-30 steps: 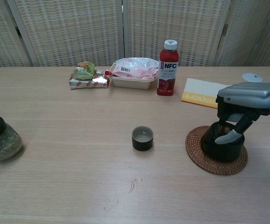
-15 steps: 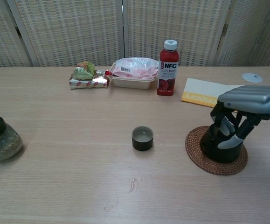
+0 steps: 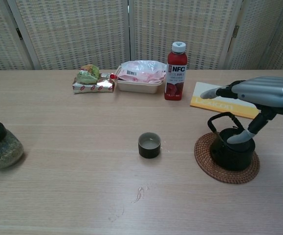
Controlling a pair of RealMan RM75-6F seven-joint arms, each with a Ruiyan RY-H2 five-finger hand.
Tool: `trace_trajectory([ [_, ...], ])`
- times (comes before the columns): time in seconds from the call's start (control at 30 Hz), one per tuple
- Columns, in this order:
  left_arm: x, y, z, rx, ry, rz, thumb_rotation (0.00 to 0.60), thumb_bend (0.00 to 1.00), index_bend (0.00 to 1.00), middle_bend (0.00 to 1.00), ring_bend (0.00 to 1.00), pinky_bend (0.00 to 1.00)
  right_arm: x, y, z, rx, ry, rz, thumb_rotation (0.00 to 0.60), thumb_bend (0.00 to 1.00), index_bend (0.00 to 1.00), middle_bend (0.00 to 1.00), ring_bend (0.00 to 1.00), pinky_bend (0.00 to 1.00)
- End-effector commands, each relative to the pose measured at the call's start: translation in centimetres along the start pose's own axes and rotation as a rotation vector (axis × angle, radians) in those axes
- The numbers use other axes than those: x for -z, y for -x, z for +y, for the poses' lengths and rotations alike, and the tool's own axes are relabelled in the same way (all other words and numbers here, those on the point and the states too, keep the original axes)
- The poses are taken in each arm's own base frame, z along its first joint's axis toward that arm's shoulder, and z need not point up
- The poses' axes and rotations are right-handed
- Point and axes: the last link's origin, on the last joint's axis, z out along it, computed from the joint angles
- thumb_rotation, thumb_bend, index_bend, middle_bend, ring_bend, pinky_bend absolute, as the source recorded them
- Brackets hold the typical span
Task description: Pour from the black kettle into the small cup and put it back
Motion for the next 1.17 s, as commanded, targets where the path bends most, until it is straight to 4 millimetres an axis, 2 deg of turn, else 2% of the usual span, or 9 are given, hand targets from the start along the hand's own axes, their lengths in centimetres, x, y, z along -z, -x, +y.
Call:
trace_trajectory([
  [0.03,-0.2,-0.1,0.0,-0.001,0.004,0.004,0.6,0.25,0.39,0.1,0.17,0.03,0.7,-0.6,0.4,-0.003,0.024,0.036,0.364,0.0,0.03,0.07,0.06,0.05],
  [0.1,-0.3,-0.2,0.0,-0.002,0.007,0.008,0.6,0.25,0.39,0.1,0.17,0.03,1.4,-0.8,0.8,0.007,0.045,0.056,0.377,0.0,0.03,0.07,0.06,0.05],
  [0.27,-0.8,-0.6,0.0,-0.002,0.018,0.017,0.6,0.25,0.39,0.1,0.17,0.03,4.1,-1.0,2.4,0.029,0.148,0.144,0.539,0.0,0.03,0.08,0.06,0.05],
  [0.4,-1.3,-0.6,0.2,0.004,0.037,0.023,0.6,0.25,0.37,0.1,0.17,0.03,6.9,-0.8,3.5,0.028,0.243,0.194,0.598,0.0,0.03,0.09,0.06,0.05],
  [0.8,-3.1,-0.6,1.9,0.015,0.126,0.021,0.6,0.25,0.2,0.1,0.17,0.03,16.2,1.3,5.3,-0.044,0.458,0.275,0.6,0.0,0.03,0.09,0.06,0.05],
  [0.97,-3.6,-0.5,2.7,0.029,0.145,0.022,0.6,0.25,0.15,0.07,0.12,0.03,18.2,2.2,5.2,-0.082,0.469,0.288,0.6,0.0,0.01,0.09,0.05,0.05],
  [1.17,-3.8,-0.3,3.5,0.041,0.171,0.028,0.6,0.25,0.15,0.07,0.11,0.03,18.7,2.3,4.7,-0.105,0.424,0.315,0.6,0.0,0.01,0.09,0.05,0.05],
])
